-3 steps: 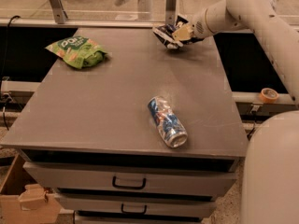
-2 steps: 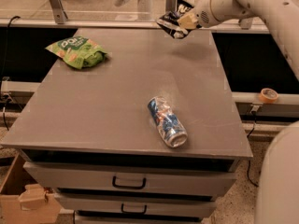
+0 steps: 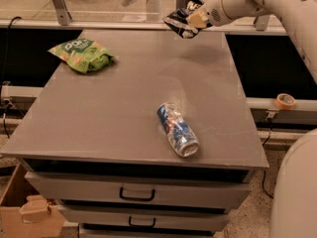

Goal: Move blue chip bag near green rice chip bag

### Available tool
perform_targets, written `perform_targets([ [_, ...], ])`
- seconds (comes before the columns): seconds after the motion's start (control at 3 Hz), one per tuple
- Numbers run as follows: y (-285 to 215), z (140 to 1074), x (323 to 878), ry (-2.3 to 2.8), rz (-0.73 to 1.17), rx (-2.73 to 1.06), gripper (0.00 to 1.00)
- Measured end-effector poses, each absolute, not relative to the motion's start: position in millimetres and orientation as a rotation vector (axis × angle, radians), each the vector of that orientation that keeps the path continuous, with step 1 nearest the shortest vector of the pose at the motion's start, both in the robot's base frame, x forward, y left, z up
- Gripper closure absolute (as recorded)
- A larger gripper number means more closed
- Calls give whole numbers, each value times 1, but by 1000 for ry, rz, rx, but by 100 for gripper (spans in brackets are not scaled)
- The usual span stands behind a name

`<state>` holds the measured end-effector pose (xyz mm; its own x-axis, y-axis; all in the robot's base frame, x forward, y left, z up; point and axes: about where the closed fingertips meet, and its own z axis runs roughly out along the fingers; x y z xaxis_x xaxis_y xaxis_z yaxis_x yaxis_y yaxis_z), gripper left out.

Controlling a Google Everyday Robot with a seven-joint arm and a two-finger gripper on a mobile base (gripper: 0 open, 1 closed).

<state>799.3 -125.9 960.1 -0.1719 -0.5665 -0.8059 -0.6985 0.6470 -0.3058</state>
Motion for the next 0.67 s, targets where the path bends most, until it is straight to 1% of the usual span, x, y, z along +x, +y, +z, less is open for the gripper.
perform_targets([
  [0.33, -98, 956, 800, 1788, 230, -1091, 100],
  [0.67, -33, 948, 794, 1655, 374, -1266, 100],
])
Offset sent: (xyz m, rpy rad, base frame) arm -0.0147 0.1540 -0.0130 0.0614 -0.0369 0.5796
